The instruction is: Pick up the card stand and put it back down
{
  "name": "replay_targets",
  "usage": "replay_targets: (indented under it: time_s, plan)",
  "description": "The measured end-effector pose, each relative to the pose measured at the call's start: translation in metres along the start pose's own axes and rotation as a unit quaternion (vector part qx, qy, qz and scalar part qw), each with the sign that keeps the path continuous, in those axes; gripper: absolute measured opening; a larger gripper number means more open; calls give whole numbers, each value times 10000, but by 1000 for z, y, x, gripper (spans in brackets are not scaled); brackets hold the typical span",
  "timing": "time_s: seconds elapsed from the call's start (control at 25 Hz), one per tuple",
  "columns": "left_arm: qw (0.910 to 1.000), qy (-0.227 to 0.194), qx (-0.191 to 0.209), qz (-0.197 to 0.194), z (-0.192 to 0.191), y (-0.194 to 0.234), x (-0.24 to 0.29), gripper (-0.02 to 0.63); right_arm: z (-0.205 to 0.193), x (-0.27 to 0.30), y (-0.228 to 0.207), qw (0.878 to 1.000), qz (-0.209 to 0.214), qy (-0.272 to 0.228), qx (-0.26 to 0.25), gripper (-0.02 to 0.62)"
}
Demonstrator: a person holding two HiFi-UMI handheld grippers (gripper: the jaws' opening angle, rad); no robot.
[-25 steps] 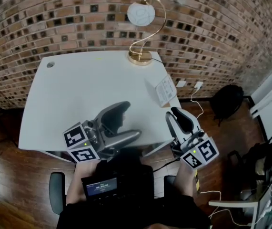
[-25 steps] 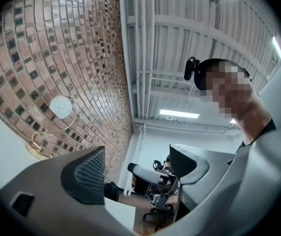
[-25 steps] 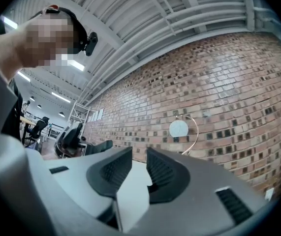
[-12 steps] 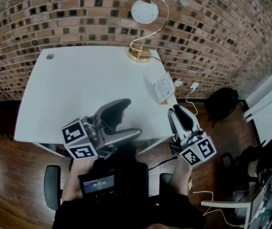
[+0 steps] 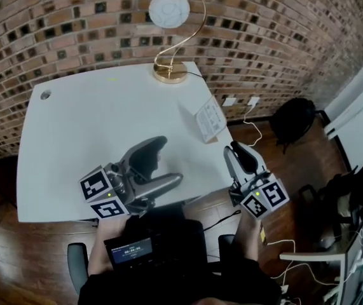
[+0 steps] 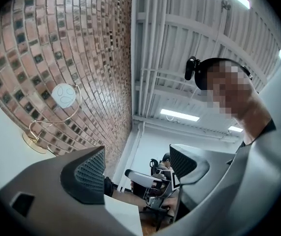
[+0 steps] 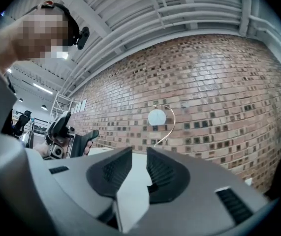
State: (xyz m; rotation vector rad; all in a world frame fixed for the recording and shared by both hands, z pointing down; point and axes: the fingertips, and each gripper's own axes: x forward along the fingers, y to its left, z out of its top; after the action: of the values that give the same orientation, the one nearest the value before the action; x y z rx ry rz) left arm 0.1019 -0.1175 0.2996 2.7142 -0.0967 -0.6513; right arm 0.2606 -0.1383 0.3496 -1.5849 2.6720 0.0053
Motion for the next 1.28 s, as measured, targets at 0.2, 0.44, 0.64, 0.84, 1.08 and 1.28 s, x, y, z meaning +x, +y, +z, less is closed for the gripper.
replay_targets:
  time_s: [0.2, 0.44, 0.64, 0.84, 1.08, 1.28]
  plan:
    - [10000, 57, -9, -14, -2, 16, 15, 402, -12, 20, -38, 9989, -374, 231, -143, 109]
    - [9999, -4, 18, -106, 4, 17, 17, 402, -38, 35, -67, 9939, -797, 719, -270, 126]
    - [9999, -52, 62, -141, 11, 15, 7, 402, -53, 53, -69, 9904, -975, 938, -283, 147]
    - [9998, -165, -10, -133, 11, 14, -6, 402, -73, 64, -84, 9833, -1318, 1235, -232, 149]
    - [9995, -294, 1, -124, 16, 11, -14, 402, -87, 86, -91, 9855, -911, 1398, 293, 109]
    - [9993, -356, 34, -92, 18, 7, -20, 402, -96, 99, -96, 9851, -676, 1449, 633, 96]
